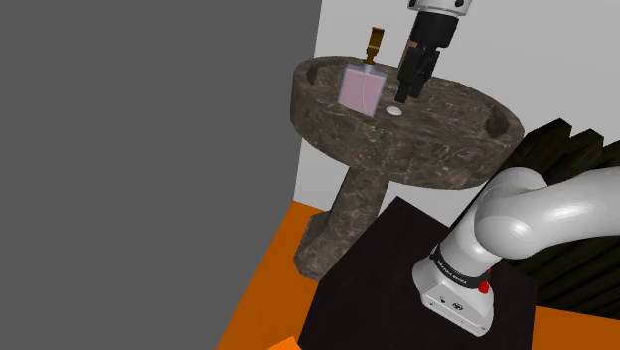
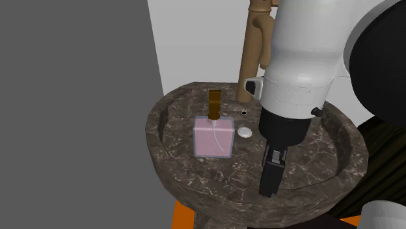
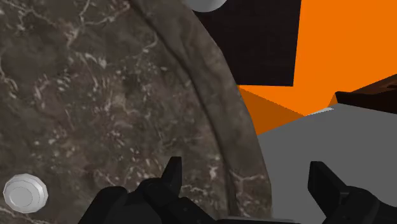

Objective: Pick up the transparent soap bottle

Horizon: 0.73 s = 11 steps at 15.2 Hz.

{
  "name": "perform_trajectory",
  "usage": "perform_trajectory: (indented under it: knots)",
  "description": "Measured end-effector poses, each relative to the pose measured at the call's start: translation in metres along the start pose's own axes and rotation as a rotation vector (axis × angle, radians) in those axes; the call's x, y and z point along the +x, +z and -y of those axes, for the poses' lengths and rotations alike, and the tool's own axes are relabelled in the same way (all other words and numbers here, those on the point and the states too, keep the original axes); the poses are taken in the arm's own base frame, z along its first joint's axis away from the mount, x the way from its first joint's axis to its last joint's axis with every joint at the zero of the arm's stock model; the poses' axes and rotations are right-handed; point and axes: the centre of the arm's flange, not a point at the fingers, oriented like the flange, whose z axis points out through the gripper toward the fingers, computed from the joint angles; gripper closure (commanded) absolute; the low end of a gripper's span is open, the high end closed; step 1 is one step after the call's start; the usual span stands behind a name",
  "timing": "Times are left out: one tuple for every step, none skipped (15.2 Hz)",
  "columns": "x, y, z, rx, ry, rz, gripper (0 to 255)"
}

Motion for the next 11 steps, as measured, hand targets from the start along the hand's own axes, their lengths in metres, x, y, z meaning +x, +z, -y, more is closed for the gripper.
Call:
perform_trajectory:
  knots:
    - [0.000,0.000,0.000,0.000,0.000,0.000,0]
    - [0.005,-0.002,-0.004,-0.002,0.004,-0.003,0]
    - [0.010,-0.003,-0.010,-0.006,0.010,-0.006,0]
    - [0.018,-0.007,-0.017,-0.011,0.018,-0.010,0]
    - [0.025,-0.007,-0.023,-0.016,0.025,-0.014,0]
    - [0.035,-0.010,-0.033,-0.021,0.033,-0.019,0]
    - [0.044,-0.011,-0.040,-0.026,0.042,-0.024,0]
    - [0.051,-0.014,-0.050,-0.031,0.050,-0.028,0]
    - [0.059,-0.015,-0.058,-0.037,0.059,-0.033,0]
    - [0.067,-0.020,-0.067,-0.042,0.067,-0.038,0]
    - [0.075,-0.023,-0.078,-0.048,0.075,-0.043,0]
